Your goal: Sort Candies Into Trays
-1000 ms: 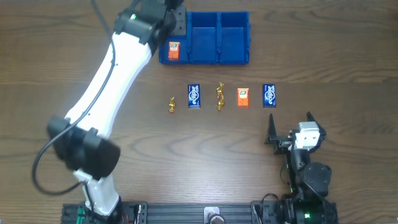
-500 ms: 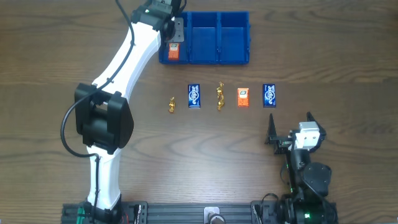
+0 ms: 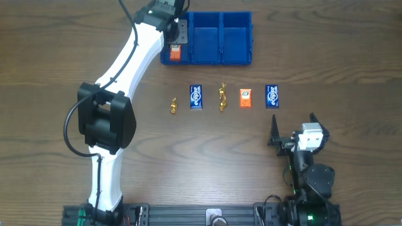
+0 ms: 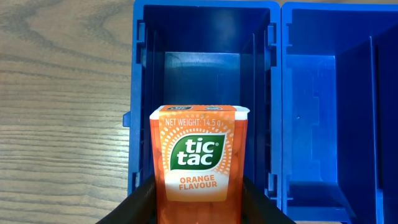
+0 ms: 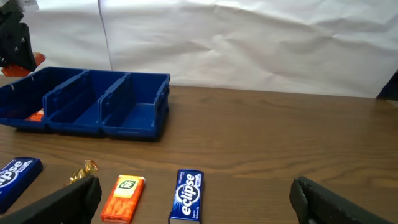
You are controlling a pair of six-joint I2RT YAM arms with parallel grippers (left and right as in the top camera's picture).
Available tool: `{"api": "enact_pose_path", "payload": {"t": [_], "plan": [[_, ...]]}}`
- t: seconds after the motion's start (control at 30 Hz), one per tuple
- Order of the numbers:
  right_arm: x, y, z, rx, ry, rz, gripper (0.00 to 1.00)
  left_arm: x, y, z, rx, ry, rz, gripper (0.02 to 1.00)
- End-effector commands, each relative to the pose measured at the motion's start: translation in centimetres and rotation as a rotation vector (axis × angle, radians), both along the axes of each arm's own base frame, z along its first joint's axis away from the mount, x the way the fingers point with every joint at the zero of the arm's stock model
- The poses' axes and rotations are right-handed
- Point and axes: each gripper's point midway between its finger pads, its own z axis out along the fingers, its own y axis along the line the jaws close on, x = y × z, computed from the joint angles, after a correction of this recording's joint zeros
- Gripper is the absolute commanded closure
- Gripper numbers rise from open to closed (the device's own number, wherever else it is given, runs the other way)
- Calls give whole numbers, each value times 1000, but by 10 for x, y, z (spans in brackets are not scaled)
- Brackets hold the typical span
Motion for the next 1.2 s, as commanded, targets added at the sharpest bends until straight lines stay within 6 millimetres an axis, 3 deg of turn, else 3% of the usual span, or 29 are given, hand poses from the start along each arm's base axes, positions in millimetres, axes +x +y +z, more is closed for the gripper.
{"api": "enact_pose_path", "payload": {"t": [0.03, 0.1, 0.13, 0.23, 0.33, 0.47, 0.57, 0.7, 0.77, 0.83, 1.0, 1.2], "plan": [[0, -2, -2, -15, 0, -8, 3, 6, 0, -2, -4, -5, 3, 391], [0, -2, -2, -15, 0, -8, 3, 6, 0, -2, -4, -6, 3, 58], [0, -2, -2, -15, 0, -8, 3, 6, 0, -1, -4, -6, 2, 20], [0, -2, -2, -15, 0, -8, 3, 5, -2, 3, -13, -11, -2, 20], [0, -2, -2, -15, 0, -8, 3, 0, -12, 24, -29, -43, -22, 20], [0, -2, -2, -15, 0, -8, 3, -24, -51, 59, -67, -87, -63, 20], [0, -2, -2, -15, 0, -8, 3, -47, -92, 64, -83, -97, -75, 18], [0, -2, -2, -15, 0, -8, 5, -77, -144, 52, -77, -95, -102, 18], [0, -2, -2, -15, 0, -8, 3, -98, -176, 37, -90, -78, -108, 18], [0, -2, -2, -15, 0, -8, 3, -113, -195, 24, -108, -51, -98, 18], [0, -2, -2, -15, 0, -8, 3, -142, -225, -18, -128, 45, -88, 29], [0, -2, -2, -15, 0, -8, 3, -160, -232, -64, -81, 127, -61, 42]]}}
